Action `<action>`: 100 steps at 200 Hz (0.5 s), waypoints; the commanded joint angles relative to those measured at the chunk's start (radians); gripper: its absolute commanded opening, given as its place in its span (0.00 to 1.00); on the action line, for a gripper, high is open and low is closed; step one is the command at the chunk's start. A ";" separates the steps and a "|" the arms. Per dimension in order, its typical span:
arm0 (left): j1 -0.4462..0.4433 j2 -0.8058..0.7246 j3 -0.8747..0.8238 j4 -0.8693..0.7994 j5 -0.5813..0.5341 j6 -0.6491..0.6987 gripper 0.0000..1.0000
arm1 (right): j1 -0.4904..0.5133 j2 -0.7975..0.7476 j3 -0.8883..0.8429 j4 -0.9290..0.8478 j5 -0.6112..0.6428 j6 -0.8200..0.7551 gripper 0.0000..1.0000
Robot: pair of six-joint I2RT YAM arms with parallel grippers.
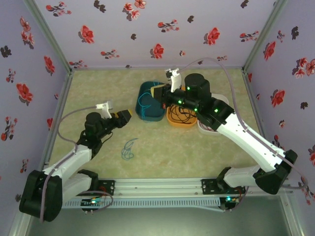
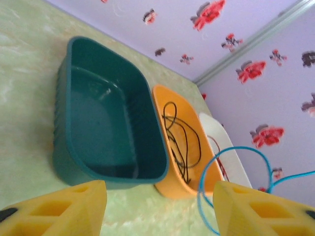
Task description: Untangle the cables
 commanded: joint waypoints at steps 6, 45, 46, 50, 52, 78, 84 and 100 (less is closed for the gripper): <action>0.030 0.053 -0.020 0.228 0.241 0.062 0.60 | -0.004 0.006 0.045 0.058 -0.105 -0.022 0.00; 0.030 0.164 -0.022 0.505 0.415 -0.031 0.61 | -0.008 0.004 0.027 0.105 -0.204 -0.011 0.00; 0.031 0.165 -0.022 0.509 0.418 -0.032 0.61 | -0.009 0.004 0.028 0.106 -0.207 -0.010 0.00; 0.031 0.171 -0.023 0.523 0.427 -0.034 0.61 | -0.011 0.003 0.024 0.114 -0.216 -0.007 0.00; 0.031 0.176 -0.023 0.529 0.432 -0.035 0.61 | -0.011 0.003 0.025 0.116 -0.220 -0.006 0.00; 0.030 0.193 -0.027 0.561 0.474 -0.024 0.58 | -0.019 0.000 0.015 0.154 -0.260 0.014 0.00; 0.031 0.191 -0.030 0.560 0.482 -0.018 0.57 | -0.021 0.000 0.014 0.162 -0.267 0.019 0.00; 0.031 0.183 -0.037 0.560 0.500 -0.004 0.56 | -0.031 0.000 0.008 0.192 -0.289 0.037 0.00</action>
